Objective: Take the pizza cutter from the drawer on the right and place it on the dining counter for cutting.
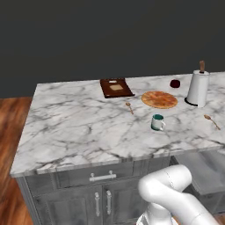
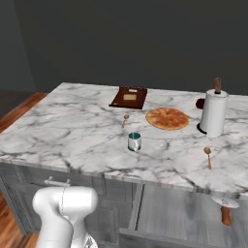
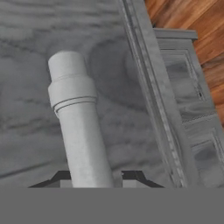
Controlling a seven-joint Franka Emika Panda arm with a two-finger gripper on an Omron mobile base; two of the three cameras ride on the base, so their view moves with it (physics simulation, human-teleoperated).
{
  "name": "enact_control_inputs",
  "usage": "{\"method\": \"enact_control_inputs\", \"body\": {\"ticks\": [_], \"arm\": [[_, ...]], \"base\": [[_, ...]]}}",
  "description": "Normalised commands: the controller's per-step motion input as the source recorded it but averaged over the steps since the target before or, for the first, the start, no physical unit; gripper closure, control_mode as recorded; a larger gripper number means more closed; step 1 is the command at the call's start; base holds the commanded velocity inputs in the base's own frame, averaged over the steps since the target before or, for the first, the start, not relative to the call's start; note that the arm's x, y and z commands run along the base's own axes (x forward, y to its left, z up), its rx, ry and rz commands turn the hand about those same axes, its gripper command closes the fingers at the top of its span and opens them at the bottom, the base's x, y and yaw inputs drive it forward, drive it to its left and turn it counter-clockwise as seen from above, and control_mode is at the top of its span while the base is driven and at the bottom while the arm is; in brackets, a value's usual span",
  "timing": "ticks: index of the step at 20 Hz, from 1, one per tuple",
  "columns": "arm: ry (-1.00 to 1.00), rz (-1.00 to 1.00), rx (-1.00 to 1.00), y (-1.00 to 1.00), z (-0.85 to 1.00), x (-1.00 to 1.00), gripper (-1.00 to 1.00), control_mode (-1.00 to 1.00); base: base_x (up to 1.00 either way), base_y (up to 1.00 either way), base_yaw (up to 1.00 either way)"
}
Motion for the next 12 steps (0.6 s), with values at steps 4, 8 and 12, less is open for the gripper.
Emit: {"method": "enact_control_inputs", "body": {"ticks": [4, 8, 12], "arm": [[0.02, 0.00, 0.00, -0.28, -0.26, -0.91, 1.00, -1.00], [0.02, 0.00, 0.00, -0.12, -0.30, -0.78, 1.00, -1.00], [0.01, 0.00, 0.00, -0.16, -0.27, -0.78, 1.00, -1.00]], "base": [[0.00, 0.00, 0.00], [0.00, 0.00, 0.00], [0.00, 0.00, 0.00]]}}
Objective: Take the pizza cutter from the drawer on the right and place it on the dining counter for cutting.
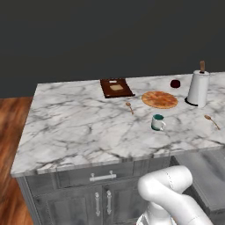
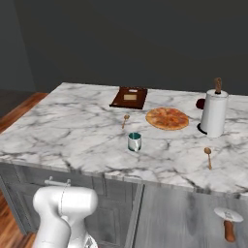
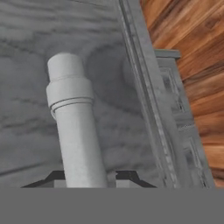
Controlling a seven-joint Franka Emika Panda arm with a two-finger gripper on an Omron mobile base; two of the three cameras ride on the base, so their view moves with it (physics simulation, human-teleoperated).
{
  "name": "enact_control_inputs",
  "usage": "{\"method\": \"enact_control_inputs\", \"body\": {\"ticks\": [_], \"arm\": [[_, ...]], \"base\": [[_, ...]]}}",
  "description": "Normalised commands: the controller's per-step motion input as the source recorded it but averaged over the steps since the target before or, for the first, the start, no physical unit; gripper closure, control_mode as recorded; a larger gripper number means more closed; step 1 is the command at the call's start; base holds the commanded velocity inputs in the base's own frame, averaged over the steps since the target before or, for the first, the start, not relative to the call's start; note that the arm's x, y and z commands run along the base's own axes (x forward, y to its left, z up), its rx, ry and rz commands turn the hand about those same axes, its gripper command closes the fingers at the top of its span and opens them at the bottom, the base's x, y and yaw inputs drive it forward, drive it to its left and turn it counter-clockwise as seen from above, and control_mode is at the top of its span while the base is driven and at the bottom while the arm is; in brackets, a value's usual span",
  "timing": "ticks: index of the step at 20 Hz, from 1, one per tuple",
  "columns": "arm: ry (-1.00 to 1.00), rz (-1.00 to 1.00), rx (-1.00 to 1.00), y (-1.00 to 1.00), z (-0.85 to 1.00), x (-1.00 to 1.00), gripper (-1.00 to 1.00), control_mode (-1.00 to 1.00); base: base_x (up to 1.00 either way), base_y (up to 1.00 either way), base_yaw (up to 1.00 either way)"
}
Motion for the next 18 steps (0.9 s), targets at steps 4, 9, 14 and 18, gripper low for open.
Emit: {"method": "enact_control_inputs", "body": {"ticks": [4, 9, 14, 18], "arm": [[0.01, 0.00, 0.00, -0.23, -0.24, -0.81, 1.00, -1.00], [0.01, 0.00, 0.00, -0.14, -0.12, -0.52, 1.00, -1.00], [0.00, 0.00, 0.00, 0.00, 0.00, 0.00, -1.00, -1.00], [0.00, 0.00, 0.00, 0.00, 0.00, -0.06, -1.00, -1.00]], "base": [[0.00, 0.00, 0.00], [0.00, 0.00, 0.00], [0.00, 0.00, 0.00], [0.00, 0.00, 0.00]]}}
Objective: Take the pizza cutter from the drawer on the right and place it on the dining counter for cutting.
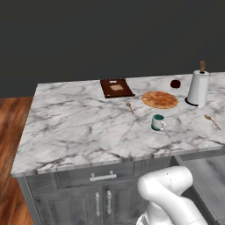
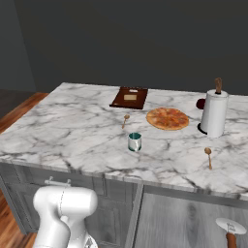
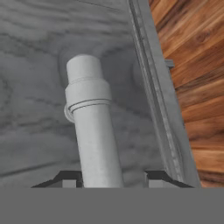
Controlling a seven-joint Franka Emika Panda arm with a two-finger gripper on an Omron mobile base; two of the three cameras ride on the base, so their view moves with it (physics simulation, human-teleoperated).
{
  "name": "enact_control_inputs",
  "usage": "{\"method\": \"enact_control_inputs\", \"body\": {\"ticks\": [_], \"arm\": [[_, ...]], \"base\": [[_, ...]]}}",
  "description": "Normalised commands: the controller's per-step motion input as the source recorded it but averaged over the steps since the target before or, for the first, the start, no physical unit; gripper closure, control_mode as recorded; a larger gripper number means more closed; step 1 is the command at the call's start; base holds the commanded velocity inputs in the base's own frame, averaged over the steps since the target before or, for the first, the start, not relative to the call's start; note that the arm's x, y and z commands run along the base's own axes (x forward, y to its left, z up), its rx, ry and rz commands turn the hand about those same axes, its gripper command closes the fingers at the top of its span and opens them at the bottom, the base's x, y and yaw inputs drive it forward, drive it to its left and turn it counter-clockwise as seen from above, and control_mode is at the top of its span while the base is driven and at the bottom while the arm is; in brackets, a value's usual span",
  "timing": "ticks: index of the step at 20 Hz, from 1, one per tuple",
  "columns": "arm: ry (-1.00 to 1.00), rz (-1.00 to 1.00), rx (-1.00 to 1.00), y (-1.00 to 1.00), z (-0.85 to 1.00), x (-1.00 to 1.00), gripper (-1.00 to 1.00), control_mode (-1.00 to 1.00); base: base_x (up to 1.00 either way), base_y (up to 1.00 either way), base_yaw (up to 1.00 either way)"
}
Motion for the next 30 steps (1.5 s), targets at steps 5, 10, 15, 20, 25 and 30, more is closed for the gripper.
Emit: {"method": "enact_control_inputs", "body": {"ticks": [5, 10, 15, 20, 25, 30], "arm": [[0.00, 0.01, 0.00, -0.21, 0.00, -0.60, -1.00, -1.00], [0.00, 0.00, 0.00, -0.43, 0.06, -0.72, -1.00, -1.00], [0.00, 0.00, 0.00, -0.32, 0.42, -0.51, -1.00, -1.00], [0.00, -0.01, 0.00, -0.02, 0.72, -0.44, -1.00, -1.00], [0.00, 0.00, 0.00, 0.00, 0.87, -0.23, -1.00, -1.00], [0.01, -0.03, 0.00, 0.04, 0.90, -0.02, -1.00, -1.00]], "base": [[0.00, 0.00, 0.00], [0.00, 0.00, 0.00], [0.00, 0.00, 0.00], [0.00, 0.00, 0.00], [0.00, 0.00, 0.00], [0.00, 0.00, 0.00]]}}
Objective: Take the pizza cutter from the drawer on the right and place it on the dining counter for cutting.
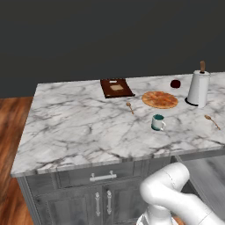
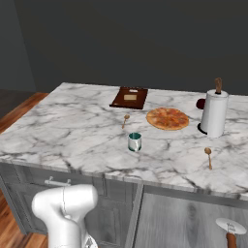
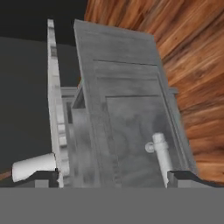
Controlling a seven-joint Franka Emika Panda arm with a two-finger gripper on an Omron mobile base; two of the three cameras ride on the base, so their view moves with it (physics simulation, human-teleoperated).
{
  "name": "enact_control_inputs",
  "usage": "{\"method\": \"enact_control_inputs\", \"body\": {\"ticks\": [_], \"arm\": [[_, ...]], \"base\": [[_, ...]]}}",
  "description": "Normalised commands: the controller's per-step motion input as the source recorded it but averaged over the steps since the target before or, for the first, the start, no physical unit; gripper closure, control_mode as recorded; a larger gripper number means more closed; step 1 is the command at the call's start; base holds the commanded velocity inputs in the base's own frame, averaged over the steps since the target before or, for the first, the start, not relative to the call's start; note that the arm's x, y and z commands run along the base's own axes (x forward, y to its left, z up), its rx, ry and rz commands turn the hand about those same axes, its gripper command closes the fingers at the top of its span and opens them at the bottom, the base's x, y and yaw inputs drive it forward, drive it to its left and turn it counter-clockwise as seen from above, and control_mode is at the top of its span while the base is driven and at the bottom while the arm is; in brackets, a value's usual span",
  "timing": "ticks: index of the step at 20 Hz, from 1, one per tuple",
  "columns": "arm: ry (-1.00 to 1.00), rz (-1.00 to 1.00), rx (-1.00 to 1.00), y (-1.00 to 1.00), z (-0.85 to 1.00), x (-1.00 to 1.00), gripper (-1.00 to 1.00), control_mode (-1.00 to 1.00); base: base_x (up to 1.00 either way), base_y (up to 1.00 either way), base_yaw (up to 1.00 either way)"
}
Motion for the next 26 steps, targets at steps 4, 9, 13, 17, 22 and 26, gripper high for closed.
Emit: {"method": "enact_control_inputs", "body": {"ticks": [4, 9, 13, 17, 22, 26], "arm": [[0.00, -0.03, 0.00, 0.13, 1.00, 0.00, -1.00, -1.00], [0.00, -0.01, 0.00, 0.17, 0.98, 0.00, -1.00, -1.00], [0.00, 0.00, 0.00, 0.10, 0.91, 0.00, -1.00, -1.00], [0.00, 0.00, 0.00, 0.14, 0.56, 0.09, -1.00, -1.00], [0.01, 0.01, 0.00, 0.22, 0.24, 0.57, -1.00, -1.00], [0.03, 0.04, 0.00, 0.31, 0.10, 0.76, -1.00, -1.00]], "base": [[0.00, 0.00, 0.00], [0.00, 0.00, 0.00], [0.00, 0.00, 0.00], [0.00, 0.00, 0.00], [0.00, 0.00, 0.00], [0.00, 0.00, 0.00]]}}
